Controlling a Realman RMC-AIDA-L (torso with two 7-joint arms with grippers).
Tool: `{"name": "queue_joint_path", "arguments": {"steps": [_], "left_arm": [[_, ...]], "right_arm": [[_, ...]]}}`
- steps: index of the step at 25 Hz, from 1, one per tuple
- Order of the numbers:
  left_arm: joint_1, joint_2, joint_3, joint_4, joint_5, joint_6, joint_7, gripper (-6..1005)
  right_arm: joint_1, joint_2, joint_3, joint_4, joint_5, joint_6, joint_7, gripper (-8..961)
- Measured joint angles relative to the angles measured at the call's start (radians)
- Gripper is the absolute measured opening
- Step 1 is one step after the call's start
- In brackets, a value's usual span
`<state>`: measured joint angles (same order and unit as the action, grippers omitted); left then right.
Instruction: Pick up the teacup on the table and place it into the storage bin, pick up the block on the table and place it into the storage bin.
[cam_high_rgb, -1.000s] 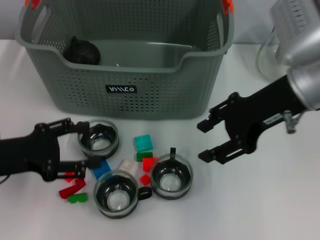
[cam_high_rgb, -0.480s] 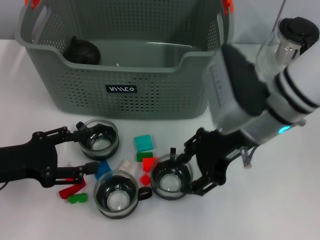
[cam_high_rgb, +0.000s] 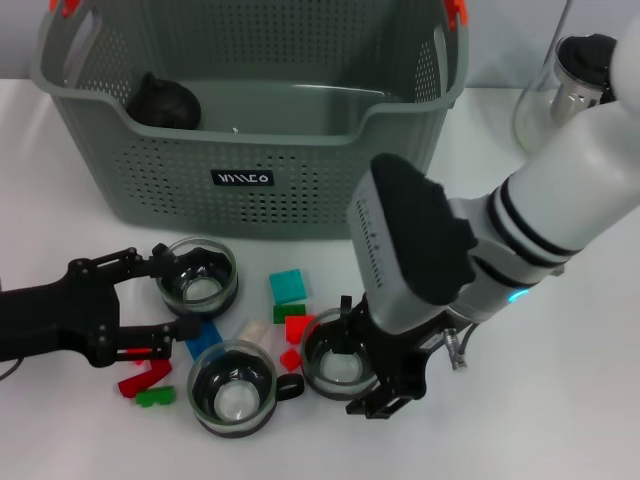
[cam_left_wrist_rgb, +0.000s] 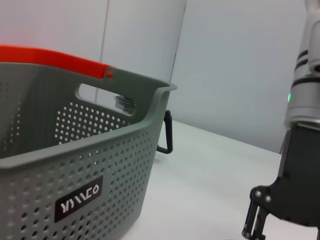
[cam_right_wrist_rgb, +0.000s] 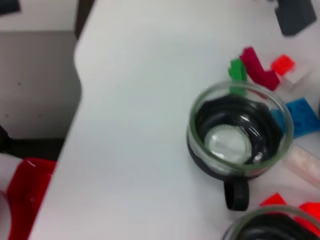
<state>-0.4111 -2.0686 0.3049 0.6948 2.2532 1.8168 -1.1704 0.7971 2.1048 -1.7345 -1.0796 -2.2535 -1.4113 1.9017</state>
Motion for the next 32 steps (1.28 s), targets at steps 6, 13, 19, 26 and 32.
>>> {"name": "queue_joint_path", "arguments": {"steps": [6,13,19,26,32], "left_arm": [[-0.003,-0.001,-0.014,-0.012,-0.009,-0.003,0.000,904],[-0.006,-0.001,-0.014,-0.013,-0.010,-0.008,0.004,904],[-0.009,-0.001,-0.013,-0.016,-0.011,-0.009,0.000,904],[-0.011,-0.001,-0.013,-0.023,-0.011,-0.016,0.001,905],[-0.014,-0.001,-0.013,-0.025,-0.011,-0.017,0.005,905]], "right_arm": [[0.003,0.004,-0.084,0.015,-0.041,0.072,0.036,680],[0.004,0.004,-0.132,0.025,-0.043,0.106,0.063,639],[0.007,0.002,-0.148,0.026,-0.046,0.109,0.065,604],[0.007,0.001,-0.141,0.026,-0.059,0.110,0.068,428],[0.005,0.000,-0.137,0.025,-0.061,0.110,0.076,110]]}}
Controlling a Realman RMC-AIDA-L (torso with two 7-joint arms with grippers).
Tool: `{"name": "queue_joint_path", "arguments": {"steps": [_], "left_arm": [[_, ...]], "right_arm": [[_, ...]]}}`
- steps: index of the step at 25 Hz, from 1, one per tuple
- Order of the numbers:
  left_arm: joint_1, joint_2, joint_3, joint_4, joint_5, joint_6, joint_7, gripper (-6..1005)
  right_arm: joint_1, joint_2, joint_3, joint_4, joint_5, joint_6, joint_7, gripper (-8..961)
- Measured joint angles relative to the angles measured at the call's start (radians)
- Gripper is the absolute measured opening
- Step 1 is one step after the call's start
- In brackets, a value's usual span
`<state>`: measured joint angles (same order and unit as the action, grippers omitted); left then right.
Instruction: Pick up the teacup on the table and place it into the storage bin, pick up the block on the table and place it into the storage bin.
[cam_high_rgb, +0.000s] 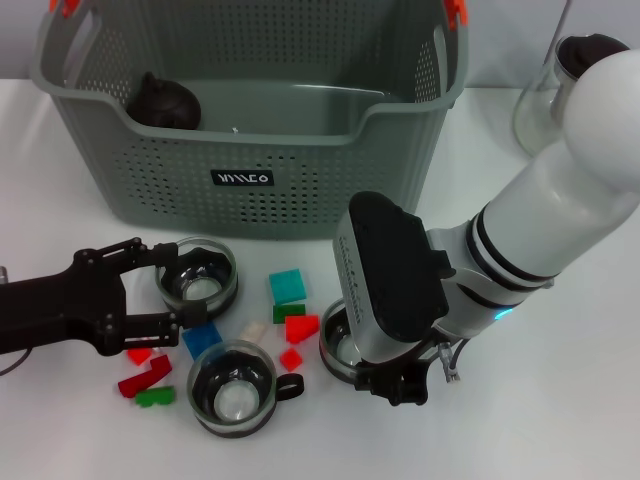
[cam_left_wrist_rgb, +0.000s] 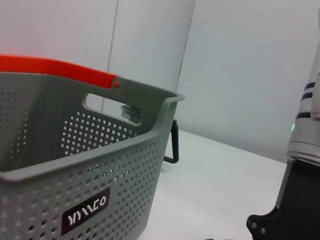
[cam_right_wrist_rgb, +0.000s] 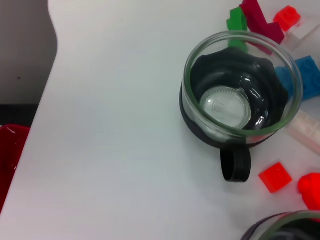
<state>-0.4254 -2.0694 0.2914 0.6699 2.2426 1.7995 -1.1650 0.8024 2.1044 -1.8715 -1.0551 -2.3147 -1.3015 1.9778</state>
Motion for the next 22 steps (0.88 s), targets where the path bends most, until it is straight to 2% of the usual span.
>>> {"name": "queue_joint_path", "arguments": {"steps": [6,9,13,17,22], "left_arm": [[0.000,0.000,0.000,0.000,0.000,-0.001,0.001,904],[-0.001,0.000,0.000,0.000,0.000,-0.002,0.001,904],[-0.001,0.000,0.000,0.000,0.000,-0.003,0.000,904],[-0.004,0.000,0.000,-0.003,0.000,-0.010,0.001,904],[-0.020,0.000,0.000,-0.021,0.000,-0.027,0.001,905]], "right_arm": [[-0.003,-0.002,0.010,-0.011,0.000,-0.017,0.023,75],[-0.002,-0.002,0.071,-0.036,0.007,-0.087,0.027,57],[-0.021,-0.005,0.280,-0.126,0.081,-0.295,0.010,56],[-0.018,-0.007,0.594,-0.191,0.199,-0.525,0.054,56],[-0.004,-0.019,0.867,-0.289,0.246,-0.579,0.235,58]]}}
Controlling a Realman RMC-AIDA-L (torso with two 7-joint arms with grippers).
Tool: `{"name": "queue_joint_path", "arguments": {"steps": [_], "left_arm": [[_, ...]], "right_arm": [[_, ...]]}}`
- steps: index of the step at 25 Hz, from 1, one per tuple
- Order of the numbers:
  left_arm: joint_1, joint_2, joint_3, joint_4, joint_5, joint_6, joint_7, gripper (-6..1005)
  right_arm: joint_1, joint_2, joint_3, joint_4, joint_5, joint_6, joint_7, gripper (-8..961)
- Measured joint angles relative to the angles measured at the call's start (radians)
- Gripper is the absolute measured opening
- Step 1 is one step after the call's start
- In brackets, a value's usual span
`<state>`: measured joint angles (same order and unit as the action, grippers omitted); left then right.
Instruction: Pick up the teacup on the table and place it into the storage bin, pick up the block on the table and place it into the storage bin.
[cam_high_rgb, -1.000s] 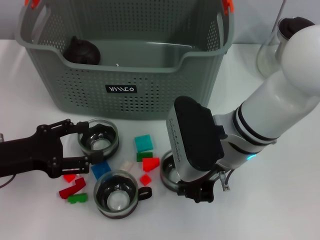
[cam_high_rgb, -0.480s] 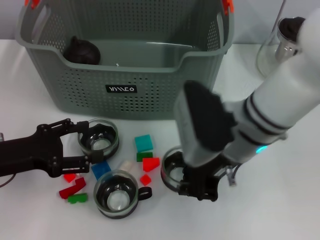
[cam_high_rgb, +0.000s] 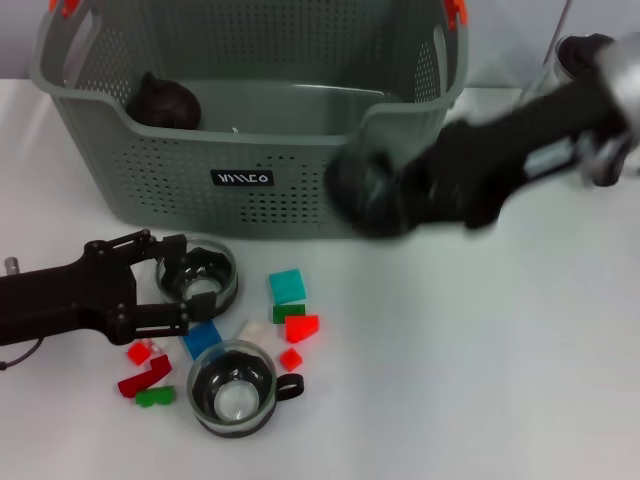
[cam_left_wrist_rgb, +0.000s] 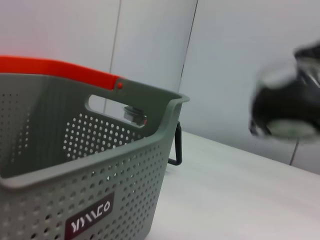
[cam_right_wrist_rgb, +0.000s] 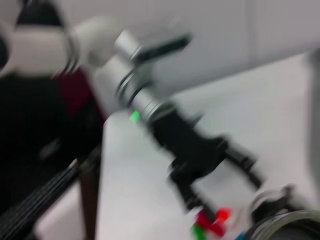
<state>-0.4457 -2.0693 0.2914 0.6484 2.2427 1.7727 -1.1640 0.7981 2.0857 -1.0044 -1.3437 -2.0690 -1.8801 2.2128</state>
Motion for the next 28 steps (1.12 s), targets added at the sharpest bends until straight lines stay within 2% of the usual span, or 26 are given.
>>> {"name": "queue_joint_path", "arguments": {"steps": [3,7,11,12,14,16,20,22,24,28], "left_arm": [[-0.010,0.000,0.000,-0.005,0.000,-0.002,0.000,905],[-0.022,0.001,0.000,-0.005,0.000,-0.003,-0.003,905],[-0.030,0.001,0.000,-0.006,0.000,-0.004,-0.005,905],[-0.032,0.000,0.000,-0.006,0.000,-0.005,-0.005,905],[-0.034,0.000,0.000,-0.007,0.000,-0.010,-0.006,905],[-0.036,-0.001,0.000,-0.009,0.000,-0.019,-0.008,905],[-0.036,-0.003,0.000,-0.021,0.000,-0.031,-0.008,904],[-0.036,-0.003,0.000,-0.028,0.000,-0.040,-0.008,904],[-0.035,-0.003,0.000,-0.036,0.000,-0.050,-0.008,904],[-0.033,-0.007,0.000,-0.057,-0.003,-0.077,0.000,904]], "right_arm": [[0.001,-0.002,0.054,-0.046,-0.002,0.032,0.023,61],[0.015,-0.013,0.069,-0.102,-0.044,0.207,0.083,64],[0.088,-0.005,0.058,-0.058,-0.200,0.371,0.114,67],[0.140,0.000,0.050,0.019,-0.283,0.443,0.113,67],[0.168,0.000,0.043,0.070,-0.315,0.481,0.110,69],[0.224,-0.013,0.026,0.190,-0.348,0.564,0.102,71],[0.329,-0.053,0.004,0.428,-0.356,0.703,0.065,74],[0.372,-0.061,0.004,0.523,-0.355,0.772,0.022,75],[0.391,-0.053,0.000,0.588,-0.353,0.832,-0.043,76],[0.402,-0.012,-0.034,0.674,-0.354,0.941,-0.189,80]]}}
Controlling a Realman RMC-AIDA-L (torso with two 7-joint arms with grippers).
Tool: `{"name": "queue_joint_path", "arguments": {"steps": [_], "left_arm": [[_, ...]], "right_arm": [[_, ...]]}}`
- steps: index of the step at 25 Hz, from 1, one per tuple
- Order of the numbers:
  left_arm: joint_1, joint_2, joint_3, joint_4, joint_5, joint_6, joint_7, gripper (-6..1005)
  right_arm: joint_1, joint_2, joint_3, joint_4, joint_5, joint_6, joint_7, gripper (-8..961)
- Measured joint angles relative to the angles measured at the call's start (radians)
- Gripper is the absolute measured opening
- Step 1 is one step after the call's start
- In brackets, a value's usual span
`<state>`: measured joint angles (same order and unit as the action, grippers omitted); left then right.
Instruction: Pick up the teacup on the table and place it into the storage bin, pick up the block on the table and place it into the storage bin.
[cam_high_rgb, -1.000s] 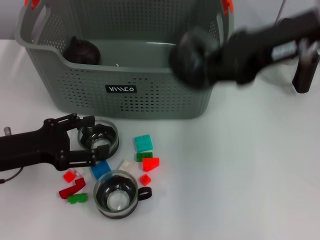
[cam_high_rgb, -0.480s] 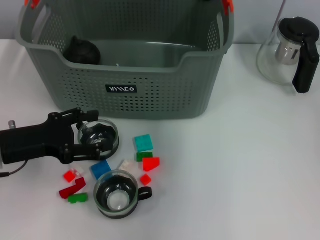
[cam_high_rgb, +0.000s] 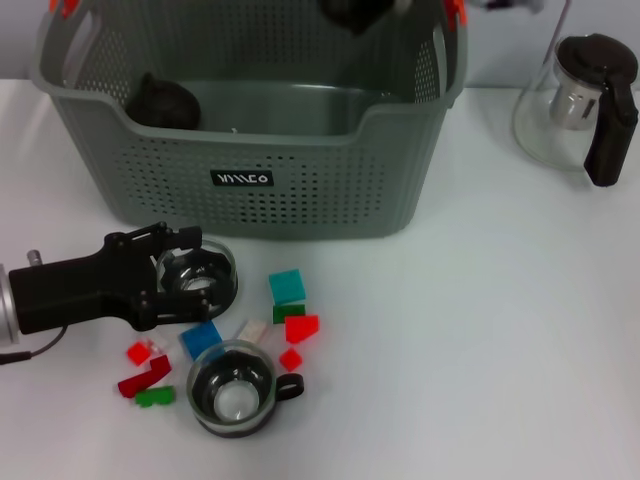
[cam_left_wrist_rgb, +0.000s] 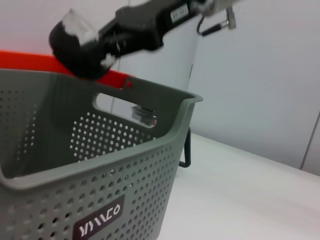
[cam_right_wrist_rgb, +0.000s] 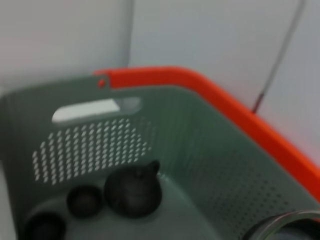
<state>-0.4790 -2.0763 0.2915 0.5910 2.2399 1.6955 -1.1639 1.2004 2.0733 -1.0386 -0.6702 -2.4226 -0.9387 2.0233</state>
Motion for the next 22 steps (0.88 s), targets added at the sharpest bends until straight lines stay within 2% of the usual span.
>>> {"name": "queue_joint_path", "arguments": {"steps": [3,7,12,22], "left_arm": [[0.000,-0.003,0.000,-0.001,0.000,-0.005,0.000,904],[-0.001,-0.005,0.000,-0.001,0.000,-0.005,0.000,905],[-0.006,-0.008,0.004,0.000,0.000,-0.005,0.001,905],[-0.007,-0.009,0.004,0.000,0.000,-0.005,0.001,905]], "right_arm": [[0.006,0.013,-0.064,0.041,-0.003,0.051,-0.039,82],[0.010,0.015,-0.129,0.080,-0.004,0.107,-0.027,85],[0.020,0.015,-0.137,0.117,-0.042,0.156,0.029,88],[0.027,0.019,-0.143,0.157,-0.056,0.163,0.049,96]]}}
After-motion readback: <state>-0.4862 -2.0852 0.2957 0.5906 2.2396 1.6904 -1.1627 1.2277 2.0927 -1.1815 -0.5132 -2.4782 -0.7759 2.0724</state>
